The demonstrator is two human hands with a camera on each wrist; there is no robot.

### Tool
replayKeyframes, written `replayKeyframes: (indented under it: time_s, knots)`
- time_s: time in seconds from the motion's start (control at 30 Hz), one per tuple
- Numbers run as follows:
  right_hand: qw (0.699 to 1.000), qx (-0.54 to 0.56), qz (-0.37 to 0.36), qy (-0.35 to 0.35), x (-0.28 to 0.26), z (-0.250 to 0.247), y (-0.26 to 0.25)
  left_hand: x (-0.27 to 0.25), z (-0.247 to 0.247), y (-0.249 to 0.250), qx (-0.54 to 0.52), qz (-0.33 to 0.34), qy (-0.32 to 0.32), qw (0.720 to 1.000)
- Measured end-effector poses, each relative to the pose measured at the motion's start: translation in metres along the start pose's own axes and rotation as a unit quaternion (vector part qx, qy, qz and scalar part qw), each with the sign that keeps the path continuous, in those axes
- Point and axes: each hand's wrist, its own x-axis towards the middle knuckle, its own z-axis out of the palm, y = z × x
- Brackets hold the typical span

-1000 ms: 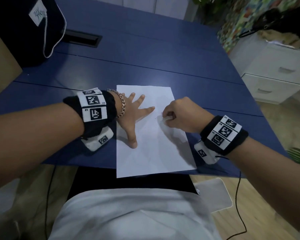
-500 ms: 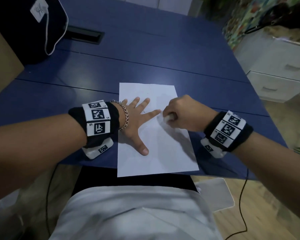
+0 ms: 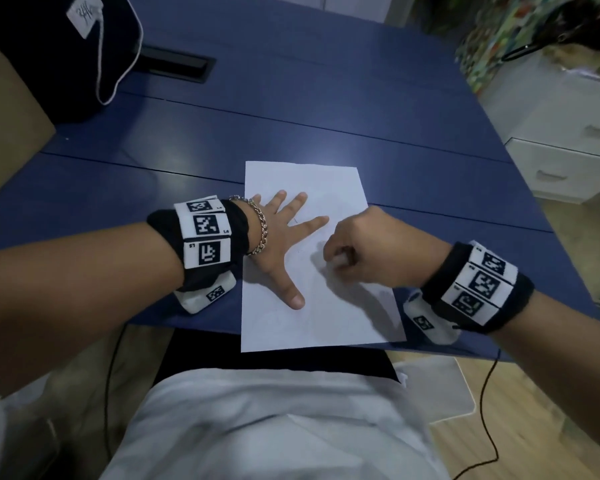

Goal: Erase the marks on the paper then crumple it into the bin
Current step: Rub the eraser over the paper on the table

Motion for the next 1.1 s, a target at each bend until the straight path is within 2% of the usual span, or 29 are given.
replayKeyframes:
  time_s: [0.07, 0.23, 0.43, 0.6, 0.7, 0.8, 0.9, 0.97, 1.03, 1.1]
  knots:
    - [1.0, 0.006, -0.013, -0.027, -0.002, -0.001, -0.003, 0.0, 0.0, 0.001, -0.002, -0.001, 0.0, 1.0]
    - [0.996, 0.012, 0.06, 0.069, 0.008, -0.005, 0.022, -0.002, -0.001, 0.003, -0.005, -0.009, -0.003, 1.0]
    - [0.995, -0.018, 0.064, 0.073, 0.016, -0.007, 0.024, -0.01, -0.012, 0.001, 0.023, -0.033, -0.01, 0.999]
    - [0.996, -0.006, 0.054, 0.075, 0.022, -0.007, 0.03, -0.015, -0.013, -0.001, 0.02, -0.01, 0.053, 0.998]
    - [0.996, -0.001, 0.068, 0.055, 0.022, -0.013, 0.031, -0.012, -0.004, 0.002, -0.011, 0.004, 0.011, 1.0]
    - [0.995, -0.018, 0.062, 0.075, 0.015, -0.008, 0.014, -0.007, -0.004, 0.002, -0.021, 0.001, -0.008, 1.0]
    - [0.999, -0.038, 0.015, 0.019, -0.001, 0.007, -0.02, -0.004, -0.001, 0.002, -0.019, -0.001, -0.003, 1.0]
    - [0.999, -0.042, 0.003, -0.02, -0.007, 0.008, -0.025, -0.003, 0.001, 0.001, -0.018, 0.0, 0.0, 1.0]
    - [0.998, -0.044, 0.035, 0.0, -0.003, 0.002, -0.008, -0.004, 0.001, 0.002, -0.018, -0.001, -0.002, 1.0]
    - [0.994, -0.047, 0.078, 0.051, 0.002, -0.004, 0.007, -0.005, -0.002, 0.003, -0.02, -0.007, -0.008, 1.0]
